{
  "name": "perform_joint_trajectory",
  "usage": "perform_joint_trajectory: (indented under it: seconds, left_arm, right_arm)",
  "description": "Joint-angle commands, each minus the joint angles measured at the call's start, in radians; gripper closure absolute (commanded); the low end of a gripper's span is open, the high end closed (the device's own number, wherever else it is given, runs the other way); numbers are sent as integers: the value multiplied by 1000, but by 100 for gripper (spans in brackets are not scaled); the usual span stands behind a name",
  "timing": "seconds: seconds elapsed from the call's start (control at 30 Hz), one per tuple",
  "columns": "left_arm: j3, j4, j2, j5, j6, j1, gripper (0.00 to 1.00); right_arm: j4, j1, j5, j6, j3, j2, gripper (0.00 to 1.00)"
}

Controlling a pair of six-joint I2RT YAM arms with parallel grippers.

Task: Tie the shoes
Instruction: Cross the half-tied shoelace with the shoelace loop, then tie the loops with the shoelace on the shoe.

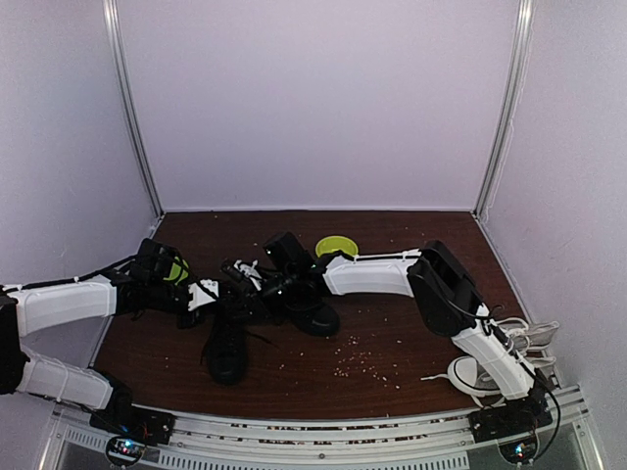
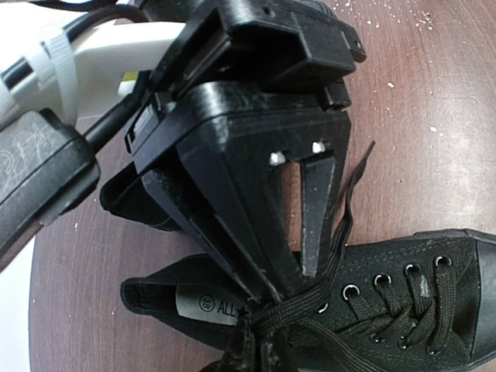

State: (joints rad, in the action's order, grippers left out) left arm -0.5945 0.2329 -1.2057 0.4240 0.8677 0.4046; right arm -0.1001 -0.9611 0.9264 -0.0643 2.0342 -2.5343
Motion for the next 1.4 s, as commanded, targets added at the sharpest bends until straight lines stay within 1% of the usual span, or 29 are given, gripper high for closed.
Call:
perform_joint_trajectory:
  seconds: [0.0,0.07,0.1,0.2,0.3,0.63,0.8,0.93,1.03,1.17,1.27,1.37]
  left_arm:
    - [-6,-27,-5,19,-5,-8,100]
    - [-6,-27,-5,21,-3,-8,100]
    - [-7,-26,-5,21,-3,-9,100]
    - [-7,-25,-5,21,-2,-9,100]
    - [-7,-21,-5,20,-2,-9,100]
    - [-35,51,-7,-10,25,-10,100]
    - [-35,63,4,-24,33,-10,92]
    - [-55,109,15,-49,39,-9,79]
    - [-80,167,30,-65,45,-20,71]
    - [-110,234,41,-75,49,-43,67]
    - [-111,246,25,-77,52,-53,65]
    - [-121,249,-12,-90,56,-59,64]
  right_arm:
    - [32,-7,-32,-22,26,-10,79]
    - [35,-6,-35,-27,26,-6,80]
    - [37,-6,-36,-28,26,-6,82]
    - [41,-5,-37,-28,20,3,94]
    - [65,0,-42,-32,-13,25,100]
    - [86,17,-54,-22,-89,87,100]
    - [121,19,-60,-36,-120,108,100]
    - [119,20,-63,-36,-121,112,100]
    - [111,23,-63,-31,-124,115,100]
    - [109,26,-60,-31,-128,118,100]
    - [110,27,-55,-31,-123,119,100]
    - [112,27,-49,-31,-123,120,100]
